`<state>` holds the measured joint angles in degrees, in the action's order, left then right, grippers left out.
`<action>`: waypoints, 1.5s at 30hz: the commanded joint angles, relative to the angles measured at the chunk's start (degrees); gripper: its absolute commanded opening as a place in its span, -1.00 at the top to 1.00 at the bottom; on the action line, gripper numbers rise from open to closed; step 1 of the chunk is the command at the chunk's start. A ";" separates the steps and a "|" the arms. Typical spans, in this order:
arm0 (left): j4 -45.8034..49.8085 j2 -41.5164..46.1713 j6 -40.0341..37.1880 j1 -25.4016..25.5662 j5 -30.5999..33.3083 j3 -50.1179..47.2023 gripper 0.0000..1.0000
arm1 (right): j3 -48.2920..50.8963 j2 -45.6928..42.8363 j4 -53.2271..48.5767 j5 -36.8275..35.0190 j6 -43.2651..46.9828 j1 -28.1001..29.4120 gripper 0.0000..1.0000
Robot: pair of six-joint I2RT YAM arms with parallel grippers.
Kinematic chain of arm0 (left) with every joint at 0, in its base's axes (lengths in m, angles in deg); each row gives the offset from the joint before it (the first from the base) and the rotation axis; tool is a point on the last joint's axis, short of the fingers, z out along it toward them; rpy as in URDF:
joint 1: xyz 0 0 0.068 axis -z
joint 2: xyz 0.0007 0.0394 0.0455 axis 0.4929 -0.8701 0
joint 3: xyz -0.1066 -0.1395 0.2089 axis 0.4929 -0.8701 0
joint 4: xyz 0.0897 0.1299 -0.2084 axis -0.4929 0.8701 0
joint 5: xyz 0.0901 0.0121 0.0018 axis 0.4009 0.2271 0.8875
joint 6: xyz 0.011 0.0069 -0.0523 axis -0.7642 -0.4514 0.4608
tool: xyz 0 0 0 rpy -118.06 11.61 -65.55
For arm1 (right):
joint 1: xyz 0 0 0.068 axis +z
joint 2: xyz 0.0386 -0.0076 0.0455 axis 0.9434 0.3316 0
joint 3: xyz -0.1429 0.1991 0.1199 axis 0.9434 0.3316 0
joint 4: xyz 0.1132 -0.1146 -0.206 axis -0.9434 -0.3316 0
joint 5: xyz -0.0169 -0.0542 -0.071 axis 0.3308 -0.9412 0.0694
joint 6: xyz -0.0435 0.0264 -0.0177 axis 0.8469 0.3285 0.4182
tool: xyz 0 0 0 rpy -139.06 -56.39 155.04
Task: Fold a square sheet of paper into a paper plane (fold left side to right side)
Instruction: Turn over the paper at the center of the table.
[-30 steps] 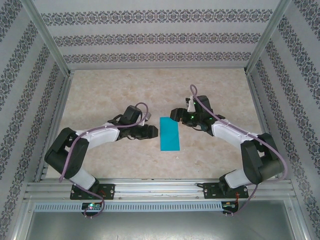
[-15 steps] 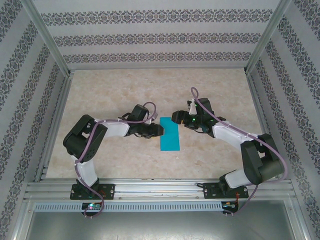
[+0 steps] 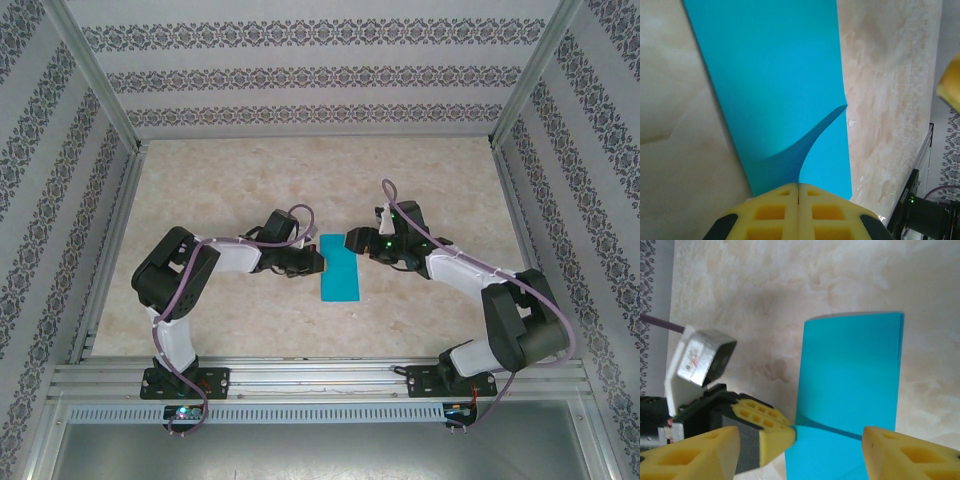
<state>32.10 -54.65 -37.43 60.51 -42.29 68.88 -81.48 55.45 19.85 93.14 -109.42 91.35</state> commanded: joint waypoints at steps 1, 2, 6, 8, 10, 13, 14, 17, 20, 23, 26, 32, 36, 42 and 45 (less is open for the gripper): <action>-5.27 4.39 1.12 -0.46 2.07 -3.28 0.95 | 2.28 -2.61 0.43 0.97 0.71 -0.75 -0.30; -6.64 5.26 1.76 -0.47 2.70 -4.36 0.95 | 2.92 -2.98 0.80 1.14 0.52 -0.71 -0.30; -11.57 7.22 4.28 -0.48 4.40 -7.93 0.95 | 5.51 -3.56 3.38 2.53 -0.75 -0.54 -0.30; -12.27 7.46 4.72 -0.47 4.88 -8.59 0.95 | 6.40 -3.38 5.01 3.07 -1.33 0.04 -0.30; -12.60 7.53 4.94 -0.42 5.21 -9.04 0.95 | 6.48 -2.76 5.81 3.26 -1.38 1.05 -0.29; -12.67 7.95 5.14 -0.43 6.00 -9.43 0.95 | 5.94 -1.18 6.74 2.93 -1.77 2.77 -0.29; -12.61 8.04 5.14 -0.43 6.12 -9.45 0.95 | 5.68 -0.43 7.13 2.77 -1.94 3.20 -0.28; -12.66 8.08 5.23 -0.43 6.29 -9.58 0.95 | 4.48 2.28 8.19 2.74 -2.46 4.39 -0.25; -12.40 7.97 5.08 -0.43 6.30 -9.55 0.95 | 2.61 4.99 8.85 2.51 -2.82 5.62 -0.19; -11.97 7.62 4.83 -0.40 5.99 -9.36 0.95 | 0.90 7.01 9.62 2.04 -3.01 6.85 -0.15; -12.04 7.44 4.81 -0.42 5.94 -9.26 0.94 | -0.60 9.50 9.62 2.31 -2.96 7.53 -0.05; -11.61 7.79 4.73 -0.47 6.27 -9.02 0.90 | -0.77 12.09 11.31 0.89 -4.95 8.42 0.22; -9.93 8.87 4.03 -0.42 6.68 -8.47 0.79 | -1.29 12.58 11.12 1.37 -4.69 8.73 0.57; -2.86 16.40 0.08 -0.90 11.78 -7.87 0.26 | -0.93 8.41 10.33 1.06 -3.82 7.06 0.98; 0.90 22.26 -2.09 -1.69 14.71 -7.98 -0.04 | -0.71 4.41 10.42 2.09 -3.03 4.75 1.00</action>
<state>28.25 -37.16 -35.98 60.10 -31.55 59.81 -81.50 64.10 29.34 94.76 -113.96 98.01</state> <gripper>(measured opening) 0.489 0.048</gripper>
